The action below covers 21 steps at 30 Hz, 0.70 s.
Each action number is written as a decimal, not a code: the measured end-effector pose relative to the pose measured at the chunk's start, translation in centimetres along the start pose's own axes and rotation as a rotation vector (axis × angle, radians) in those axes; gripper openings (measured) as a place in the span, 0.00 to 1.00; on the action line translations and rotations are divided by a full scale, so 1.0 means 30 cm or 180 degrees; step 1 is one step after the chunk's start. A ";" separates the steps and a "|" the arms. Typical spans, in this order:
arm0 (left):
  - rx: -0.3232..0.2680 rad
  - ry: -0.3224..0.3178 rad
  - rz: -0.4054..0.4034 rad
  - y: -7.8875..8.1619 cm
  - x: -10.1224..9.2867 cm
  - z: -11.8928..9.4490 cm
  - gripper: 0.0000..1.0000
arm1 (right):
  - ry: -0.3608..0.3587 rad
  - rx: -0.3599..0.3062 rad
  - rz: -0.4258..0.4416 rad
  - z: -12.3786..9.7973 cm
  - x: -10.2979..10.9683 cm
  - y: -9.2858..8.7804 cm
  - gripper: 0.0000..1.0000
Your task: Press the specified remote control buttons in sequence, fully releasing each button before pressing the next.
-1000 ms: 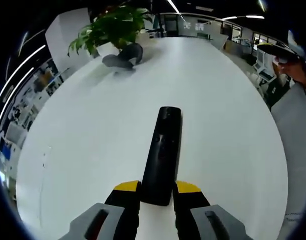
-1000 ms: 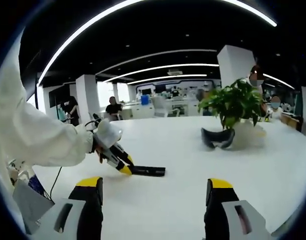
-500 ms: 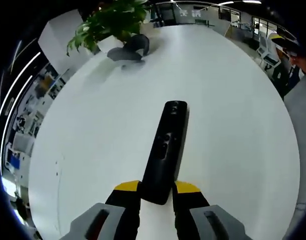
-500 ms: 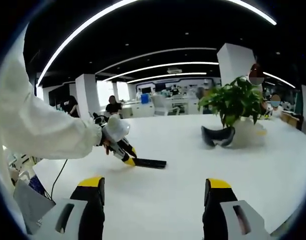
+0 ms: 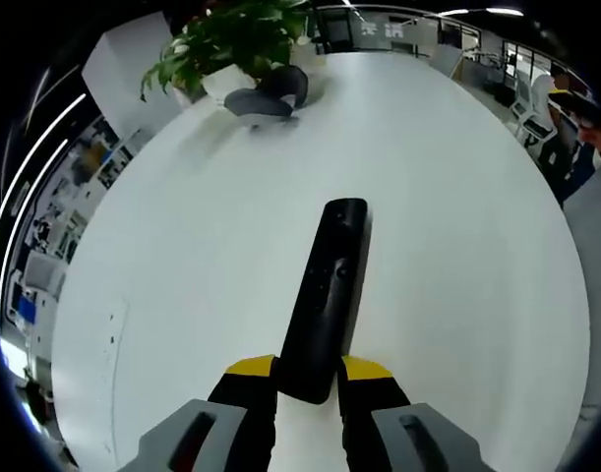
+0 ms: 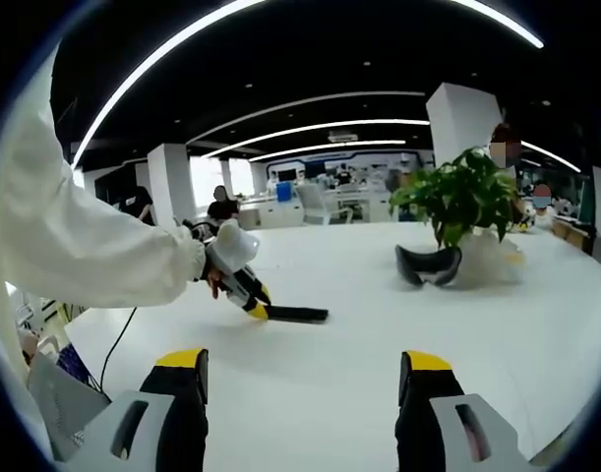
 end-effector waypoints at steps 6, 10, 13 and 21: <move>0.0053 -0.0150 0.0124 0.002 0.010 0.001 0.24 | 0.0013 0.0011 0.0003 0.001 0.001 -0.002 0.78; 0.0126 -0.0334 0.0045 -0.001 0.029 0.004 0.25 | 0.0013 0.0000 0.0004 0.001 0.001 0.000 0.78; 0.0177 -0.0493 -0.0039 -0.002 0.038 0.006 0.25 | 0.0012 0.0036 0.0005 0.004 0.001 -0.004 0.77; 0.0352 -0.0717 0.0202 0.002 0.048 0.003 0.24 | -0.0007 0.0060 0.0016 0.004 -0.004 -0.006 0.76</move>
Point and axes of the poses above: the point that each gripper's makers call its tool centre point, and the gripper's own axes: z roughly forward along the fingers, x roughly to its left, y roughly out of its top, the point moved 5 cm from there along -z, roughly backward along the fingers, and after that the axes turned 3 degrees about -y, right-handed, at the moved point
